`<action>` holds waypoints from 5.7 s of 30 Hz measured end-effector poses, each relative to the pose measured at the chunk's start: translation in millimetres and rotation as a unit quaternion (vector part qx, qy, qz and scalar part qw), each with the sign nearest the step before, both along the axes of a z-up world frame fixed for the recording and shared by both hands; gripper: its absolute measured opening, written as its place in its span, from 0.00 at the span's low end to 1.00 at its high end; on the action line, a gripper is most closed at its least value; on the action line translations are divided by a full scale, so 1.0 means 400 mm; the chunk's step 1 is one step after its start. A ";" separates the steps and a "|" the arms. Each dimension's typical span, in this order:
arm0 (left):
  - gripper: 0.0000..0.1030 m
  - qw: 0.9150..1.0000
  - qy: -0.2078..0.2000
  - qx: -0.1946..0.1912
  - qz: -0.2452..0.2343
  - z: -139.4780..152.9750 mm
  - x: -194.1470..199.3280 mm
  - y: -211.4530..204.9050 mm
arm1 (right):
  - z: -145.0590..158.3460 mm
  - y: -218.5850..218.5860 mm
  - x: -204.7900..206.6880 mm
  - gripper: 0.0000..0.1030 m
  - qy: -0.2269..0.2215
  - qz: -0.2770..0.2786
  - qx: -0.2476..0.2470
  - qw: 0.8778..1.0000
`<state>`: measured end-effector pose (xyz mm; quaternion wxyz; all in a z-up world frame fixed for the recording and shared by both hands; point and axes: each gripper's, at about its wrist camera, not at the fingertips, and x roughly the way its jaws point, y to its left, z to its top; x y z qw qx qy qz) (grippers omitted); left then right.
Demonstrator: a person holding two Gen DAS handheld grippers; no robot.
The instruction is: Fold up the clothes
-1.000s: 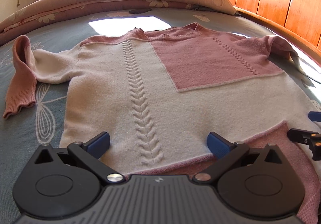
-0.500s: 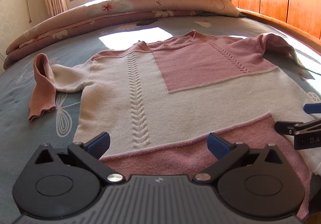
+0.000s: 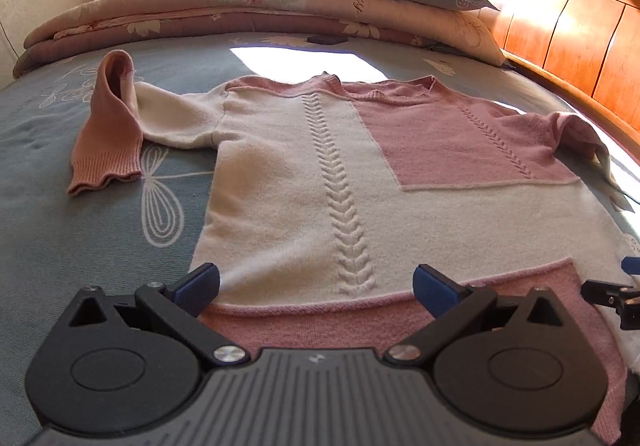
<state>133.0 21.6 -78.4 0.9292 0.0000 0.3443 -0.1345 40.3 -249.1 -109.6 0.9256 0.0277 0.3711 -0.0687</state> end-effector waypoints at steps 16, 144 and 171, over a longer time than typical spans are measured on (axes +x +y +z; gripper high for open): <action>0.96 0.987 0.056 -0.151 0.012 -0.031 0.387 0.086 | 0.008 0.003 -0.007 1.00 0.009 0.015 -0.004 1.000; 0.99 0.989 0.109 -0.070 -0.074 0.256 0.553 -0.260 | -0.001 -0.014 -0.023 1.00 -0.002 0.031 0.003 1.000; 0.99 0.970 0.197 -0.137 0.032 0.060 0.225 0.036 | -0.004 -0.009 -0.010 1.00 -0.009 0.019 -0.001 1.000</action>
